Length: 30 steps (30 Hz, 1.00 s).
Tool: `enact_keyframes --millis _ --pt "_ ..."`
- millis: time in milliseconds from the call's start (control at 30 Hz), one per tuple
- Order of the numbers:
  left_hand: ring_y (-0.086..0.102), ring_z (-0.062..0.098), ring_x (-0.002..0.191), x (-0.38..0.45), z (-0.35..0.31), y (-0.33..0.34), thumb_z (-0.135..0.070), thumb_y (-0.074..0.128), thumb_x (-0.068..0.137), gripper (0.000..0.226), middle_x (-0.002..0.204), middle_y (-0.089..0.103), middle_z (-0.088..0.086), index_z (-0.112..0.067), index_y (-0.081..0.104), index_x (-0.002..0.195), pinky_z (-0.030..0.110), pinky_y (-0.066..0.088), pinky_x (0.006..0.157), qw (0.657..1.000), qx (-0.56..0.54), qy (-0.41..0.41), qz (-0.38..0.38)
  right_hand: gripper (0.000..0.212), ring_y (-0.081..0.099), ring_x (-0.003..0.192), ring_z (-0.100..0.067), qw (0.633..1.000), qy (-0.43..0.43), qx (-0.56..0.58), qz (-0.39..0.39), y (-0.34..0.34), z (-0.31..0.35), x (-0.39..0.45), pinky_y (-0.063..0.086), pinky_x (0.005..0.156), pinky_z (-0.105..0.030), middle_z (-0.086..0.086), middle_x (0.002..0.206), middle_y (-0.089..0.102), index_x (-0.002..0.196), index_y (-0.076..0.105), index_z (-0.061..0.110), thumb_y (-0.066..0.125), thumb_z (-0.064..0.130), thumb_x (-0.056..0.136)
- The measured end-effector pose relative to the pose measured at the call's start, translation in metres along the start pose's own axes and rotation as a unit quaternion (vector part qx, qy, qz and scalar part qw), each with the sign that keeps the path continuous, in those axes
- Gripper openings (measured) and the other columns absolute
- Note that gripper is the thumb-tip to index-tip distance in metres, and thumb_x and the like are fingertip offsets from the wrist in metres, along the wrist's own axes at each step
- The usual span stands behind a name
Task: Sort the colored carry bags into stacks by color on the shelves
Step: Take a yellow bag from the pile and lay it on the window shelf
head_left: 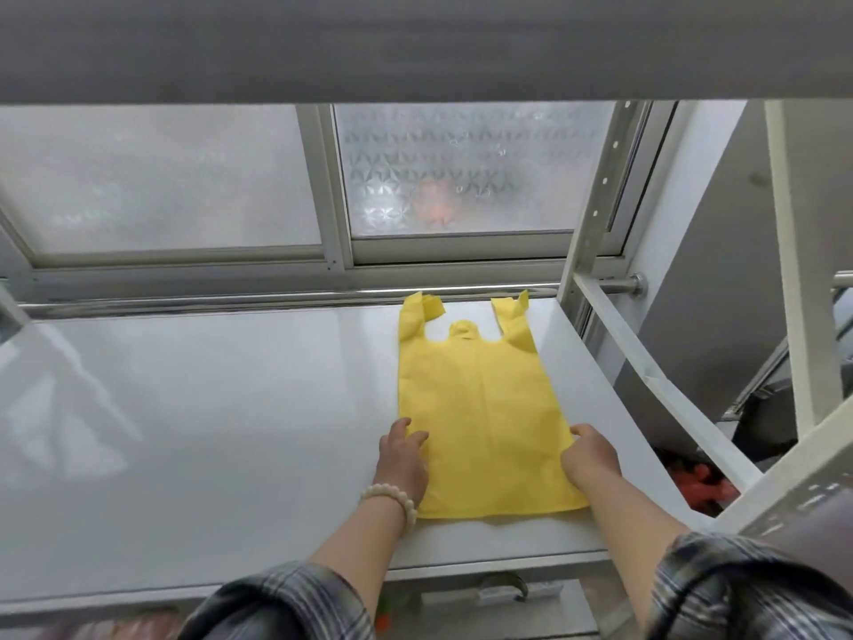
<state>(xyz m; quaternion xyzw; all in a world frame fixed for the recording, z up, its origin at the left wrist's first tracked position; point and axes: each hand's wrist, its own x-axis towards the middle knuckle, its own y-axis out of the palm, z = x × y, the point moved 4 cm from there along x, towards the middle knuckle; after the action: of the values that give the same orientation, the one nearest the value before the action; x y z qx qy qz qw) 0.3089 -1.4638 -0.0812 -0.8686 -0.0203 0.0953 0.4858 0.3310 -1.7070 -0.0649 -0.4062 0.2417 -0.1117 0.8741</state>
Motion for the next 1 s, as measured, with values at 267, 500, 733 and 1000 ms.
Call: enact_keyframes --millis 267,500,733,1000 --pt "0.019 0.02 0.14 -0.007 -0.003 0.01 -0.037 0.031 0.099 0.045 0.154 0.019 -0.005 -0.027 0.032 0.143 0.034 0.025 0.113 0.988 0.14 0.057 0.039 0.047 0.04 0.126 -0.034 0.994 0.059 -0.084 -0.024 -0.001 -0.003 -0.005 0.038 0.102 -0.041 -0.014 0.14 0.033 0.142 0.033 0.013 0.03 0.011 0.096" --pt "0.023 0.019 0.137 0.001 -0.017 0.018 -0.035 0.035 0.096 0.042 0.151 0.024 -0.005 -0.029 0.037 0.137 0.036 0.023 0.111 0.993 0.116 0.037 0.004 0.047 0.038 0.128 -0.032 0.993 0.039 -0.112 -0.028 -0.004 -0.002 0.004 0.038 0.102 -0.04 -0.012 0.141 0.032 0.143 0.031 0.014 0.032 0.011 0.096" --pt "0.02 0.021 0.139 0.004 -0.029 0.024 -0.019 0.034 0.097 0.043 0.153 0.017 -0.001 -0.026 0.036 0.14 0.033 0.02 0.113 0.998 0.069 -0.002 -0.009 0.052 0.048 0.122 -0.031 0.998 0.002 -0.07 -0.008 -0.01 -0.01 0.022 0.044 0.094 -0.036 -0.012 0.138 0.043 0.143 0.035 0.016 0.033 0.004 0.092" --pt "0.02 0.018 0.14 -0.001 -0.056 0.04 -0.032 0.037 0.096 0.044 0.152 0.022 -0.004 -0.025 0.036 0.139 0.034 0.017 0.115 0.996 0.076 0.051 0.01 0.047 0.044 0.126 -0.034 0.994 0.047 -0.082 -0.063 -0.033 -0.031 0.034 0.041 0.1 -0.041 -0.014 0.139 0.042 0.14 0.038 0.012 0.034 0.007 0.094"
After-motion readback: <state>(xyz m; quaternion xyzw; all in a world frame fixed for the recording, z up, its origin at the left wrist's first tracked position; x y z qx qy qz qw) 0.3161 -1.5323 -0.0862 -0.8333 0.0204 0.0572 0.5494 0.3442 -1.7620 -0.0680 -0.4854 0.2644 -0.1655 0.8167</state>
